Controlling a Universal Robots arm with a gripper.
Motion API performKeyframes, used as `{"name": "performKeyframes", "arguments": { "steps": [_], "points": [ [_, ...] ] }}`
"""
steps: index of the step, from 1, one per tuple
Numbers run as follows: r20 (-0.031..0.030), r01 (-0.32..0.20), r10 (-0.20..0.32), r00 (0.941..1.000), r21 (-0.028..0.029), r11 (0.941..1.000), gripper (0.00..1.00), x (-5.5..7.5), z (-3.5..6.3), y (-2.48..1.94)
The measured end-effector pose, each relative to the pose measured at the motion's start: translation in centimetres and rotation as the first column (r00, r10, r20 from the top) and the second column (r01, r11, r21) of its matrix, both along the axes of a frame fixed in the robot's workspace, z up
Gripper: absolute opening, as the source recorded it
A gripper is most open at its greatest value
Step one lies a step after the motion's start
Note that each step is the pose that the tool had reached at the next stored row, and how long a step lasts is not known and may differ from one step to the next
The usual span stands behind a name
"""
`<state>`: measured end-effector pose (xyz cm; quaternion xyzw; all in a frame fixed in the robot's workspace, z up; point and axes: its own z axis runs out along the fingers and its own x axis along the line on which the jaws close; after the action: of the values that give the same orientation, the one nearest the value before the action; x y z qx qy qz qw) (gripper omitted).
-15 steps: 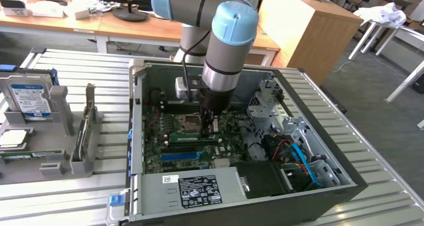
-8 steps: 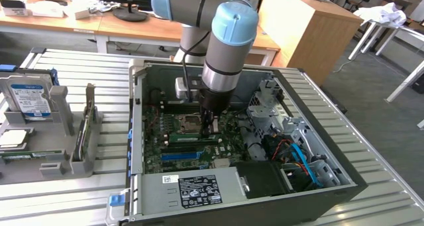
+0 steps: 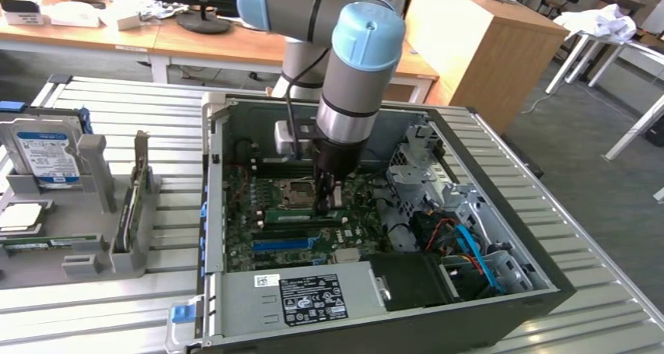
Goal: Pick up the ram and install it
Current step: 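Insert the ram into the slot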
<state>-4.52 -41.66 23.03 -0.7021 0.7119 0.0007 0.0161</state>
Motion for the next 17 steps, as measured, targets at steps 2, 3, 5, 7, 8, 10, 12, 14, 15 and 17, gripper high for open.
{"name": "performKeyframes", "arguments": {
  "steps": [2,3,5,7,8,10,12,14,15,17],
  "points": [
    [0.0,0.0,0.0,1.0,-0.0001,1.0,0.12,0.0,0.12,0.0],
    [0.0,0.0,0.0,1.0,-0.0001,1.0,0.12,0.0,0.12,0.0],
    [0.0,0.0,0.0,1.0,-0.0001,1.0,0.12,0.0,0.12,0.0],
    [-0.0001,-0.003,0.003,1.0,-0.0001,1.0,0.12,0.0,0.12,0.0],
    [-0.0001,-0.008,0.008,1.0,-0.0002,1.0,0.12,0.0,0.12,0.0],
    [-0.0001,-0.016,0.016,0.9999,-0.0002,0.9999,0.12,0.0,0.12,0.0],
    [-0.0001,-0.019,0.019,0.9998,-0.0002,0.9998,0.12,0.0,0.12,0.0],
    [-0.0002,-0.019,0.019,0.9998,-0.0003,0.9998,0.12,0.0,0.08,-0.01],
    [-0.0001,-0.019,0.019,0.9998,-0.0002,0.9998,0.12,0.0,0.05,-0.01],
    [-0.0001,-0.019,0.019,0.9998,-0.0003,0.9998,0.12,0.0,0.0,-0.01]
  ]
}}
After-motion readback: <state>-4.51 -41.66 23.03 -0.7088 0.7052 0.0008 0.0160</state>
